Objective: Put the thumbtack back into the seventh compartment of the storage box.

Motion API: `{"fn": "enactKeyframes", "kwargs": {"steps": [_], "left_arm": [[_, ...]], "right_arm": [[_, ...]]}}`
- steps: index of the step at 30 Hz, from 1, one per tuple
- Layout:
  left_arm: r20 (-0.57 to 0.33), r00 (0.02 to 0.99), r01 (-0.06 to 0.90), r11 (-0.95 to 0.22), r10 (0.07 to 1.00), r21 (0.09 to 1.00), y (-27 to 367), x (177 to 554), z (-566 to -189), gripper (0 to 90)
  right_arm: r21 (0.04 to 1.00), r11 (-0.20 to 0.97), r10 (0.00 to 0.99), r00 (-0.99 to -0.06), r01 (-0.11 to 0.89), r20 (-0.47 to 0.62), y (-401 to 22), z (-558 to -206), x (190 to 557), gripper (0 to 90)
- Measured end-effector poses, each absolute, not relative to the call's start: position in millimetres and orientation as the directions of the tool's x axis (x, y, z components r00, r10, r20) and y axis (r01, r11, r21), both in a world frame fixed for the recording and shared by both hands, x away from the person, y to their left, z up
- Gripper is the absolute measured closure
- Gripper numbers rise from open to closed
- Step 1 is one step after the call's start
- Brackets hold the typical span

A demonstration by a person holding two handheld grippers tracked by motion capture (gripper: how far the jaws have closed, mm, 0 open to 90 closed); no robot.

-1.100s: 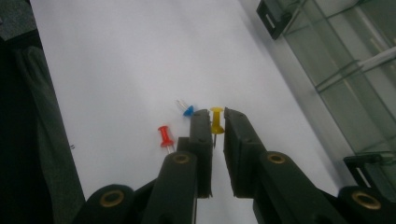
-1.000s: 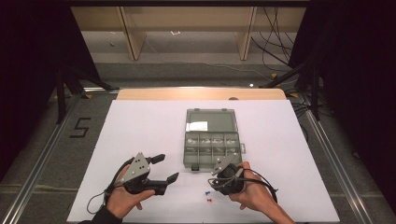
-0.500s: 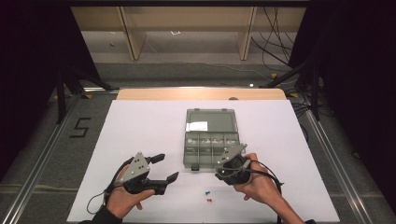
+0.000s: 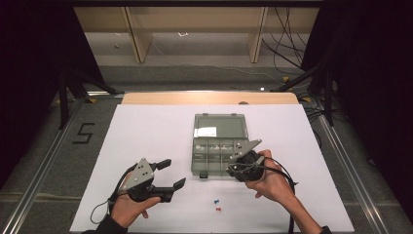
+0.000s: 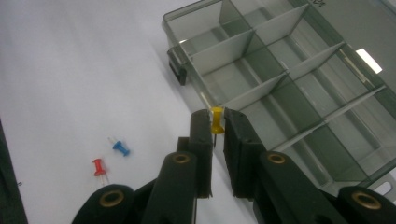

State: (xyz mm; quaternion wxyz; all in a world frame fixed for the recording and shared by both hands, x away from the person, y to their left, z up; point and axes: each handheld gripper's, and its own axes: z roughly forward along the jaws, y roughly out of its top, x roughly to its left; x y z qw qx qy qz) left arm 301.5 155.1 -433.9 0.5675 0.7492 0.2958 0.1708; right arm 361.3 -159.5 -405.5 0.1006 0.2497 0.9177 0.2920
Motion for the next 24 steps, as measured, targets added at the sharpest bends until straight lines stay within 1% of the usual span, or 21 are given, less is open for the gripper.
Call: {"fn": "enactKeyframes", "kwargs": {"steps": [2,9,15,16,17,20,21,22,24], "left_arm": [[-0.067,0.771,0.238,-0.188,0.633,0.953,155,302,-434,21.9],[-0.086,0.766,0.246,-0.167,0.637,0.955,155,301,-434,21.4],[-0.078,0.773,0.23,-0.163,0.63,0.959,157,302,-433,21.2],[-0.093,0.765,0.242,-0.15,0.638,0.958,156,302,-433,21.2],[-0.084,0.768,0.234,-0.157,0.635,0.959,156,302,-433,21.2],[-0.094,0.763,0.245,-0.151,0.64,0.958,156,301,-433,21.2],[-0.064,0.778,0.218,-0.172,0.625,0.961,157,303,-433,21.2],[-0.089,0.767,0.239,-0.154,0.635,0.959,156,302,-433,21.2],[-0.091,0.765,0.241,-0.152,0.637,0.959,156,301,-433,21.2]], "right_arm": [[0.588,0.698,0.528,-0.848,0.408,-0.038,-160,-405,364,82.3],[0.598,0.687,0.542,-0.839,0.411,-0.045,-162,-399,376,82.2],[0.601,0.683,0.553,-0.832,0.416,-0.053,-159,-402,384,82.3],[0.591,0.688,0.55,-0.834,0.421,-0.047,-159,-402,385,82.2],[0.599,0.682,0.556,-0.83,0.419,-0.053,-158,-403,386,82.2],[0.59,0.69,0.553,-0.831,0.419,-0.055,-158,-404,390,82.2],[0.587,0.69,0.554,-0.831,0.423,-0.053,-158,-405,391,82.2],[0.588,0.691,0.554,-0.83,0.422,-0.056,-157,-406,392,82.2],[0.587,0.69,0.562,-0.824,0.422,-0.067,-156,-408,394,82.2]]}}
